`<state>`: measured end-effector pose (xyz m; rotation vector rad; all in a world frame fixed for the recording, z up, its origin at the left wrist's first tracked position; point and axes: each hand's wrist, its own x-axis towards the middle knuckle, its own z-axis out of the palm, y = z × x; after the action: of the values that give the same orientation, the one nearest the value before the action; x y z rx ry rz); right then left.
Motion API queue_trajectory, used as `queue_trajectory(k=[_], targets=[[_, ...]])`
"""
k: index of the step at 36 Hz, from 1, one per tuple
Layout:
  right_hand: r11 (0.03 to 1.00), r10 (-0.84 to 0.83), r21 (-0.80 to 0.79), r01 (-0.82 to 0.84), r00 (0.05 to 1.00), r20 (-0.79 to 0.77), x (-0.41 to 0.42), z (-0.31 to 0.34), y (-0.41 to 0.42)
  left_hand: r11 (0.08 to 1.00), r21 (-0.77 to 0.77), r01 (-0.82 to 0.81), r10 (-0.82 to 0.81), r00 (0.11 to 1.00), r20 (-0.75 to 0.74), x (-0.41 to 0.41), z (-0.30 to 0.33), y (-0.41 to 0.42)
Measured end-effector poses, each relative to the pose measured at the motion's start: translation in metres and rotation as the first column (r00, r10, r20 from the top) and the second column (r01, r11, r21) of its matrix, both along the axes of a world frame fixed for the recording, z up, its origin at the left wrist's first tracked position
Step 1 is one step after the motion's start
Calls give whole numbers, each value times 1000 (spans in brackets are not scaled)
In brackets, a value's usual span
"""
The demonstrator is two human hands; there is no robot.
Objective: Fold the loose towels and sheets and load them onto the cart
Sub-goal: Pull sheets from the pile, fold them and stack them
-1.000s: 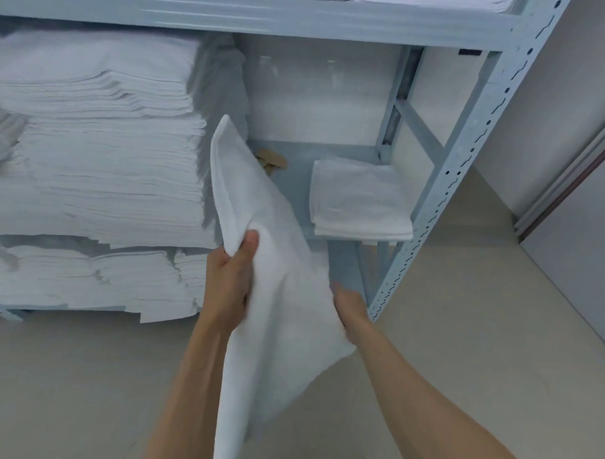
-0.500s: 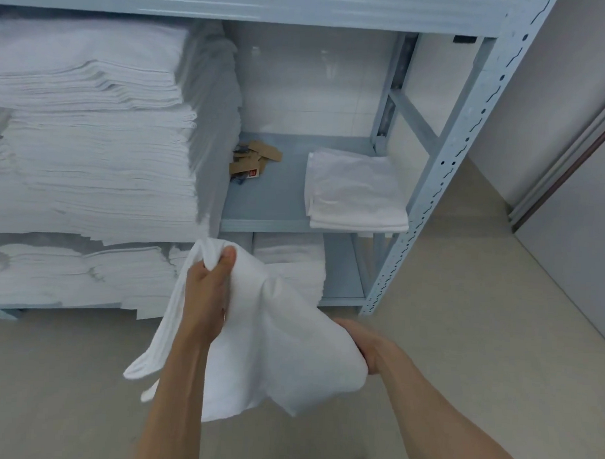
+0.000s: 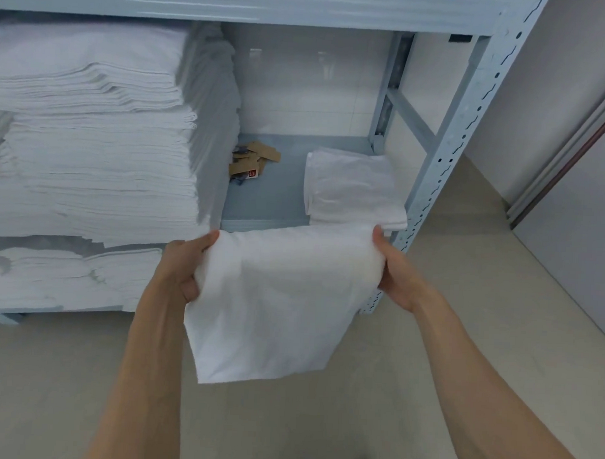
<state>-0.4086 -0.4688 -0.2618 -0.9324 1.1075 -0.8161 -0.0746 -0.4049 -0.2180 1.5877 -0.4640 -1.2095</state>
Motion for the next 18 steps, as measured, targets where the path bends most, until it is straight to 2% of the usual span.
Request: queue_trajectory(k=[2,4,6,7,9,11,18], targets=[[997,55,66,-46,990,-132,-3,-6,6,1000,-12,15,-16,996,-91,-1,1,-4],[994,-39,98,58,982,-183,-1,-12,9,998,-33,47,-51,989,-138,-1,1,-4],[975,-145,138,172,972,-187,2,-18,12,995,-68,80,-88,988,-124,2,0,-3],[966,-179,155,208,967,-183,4,-20,13,993,-86,85,-92,992,-81,6,-1,-2],[957,-202,170,236,960,-194,8,-20,12,990,-84,115,-106,989,103,15,-4,1],[957,-208,157,245,953,-219,10,-16,10,988,-41,151,-134,952,274,20,-12,4],[968,-234,0,249,909,-346,12,-13,7,991,104,79,-124,823,554,16,-33,-5]])
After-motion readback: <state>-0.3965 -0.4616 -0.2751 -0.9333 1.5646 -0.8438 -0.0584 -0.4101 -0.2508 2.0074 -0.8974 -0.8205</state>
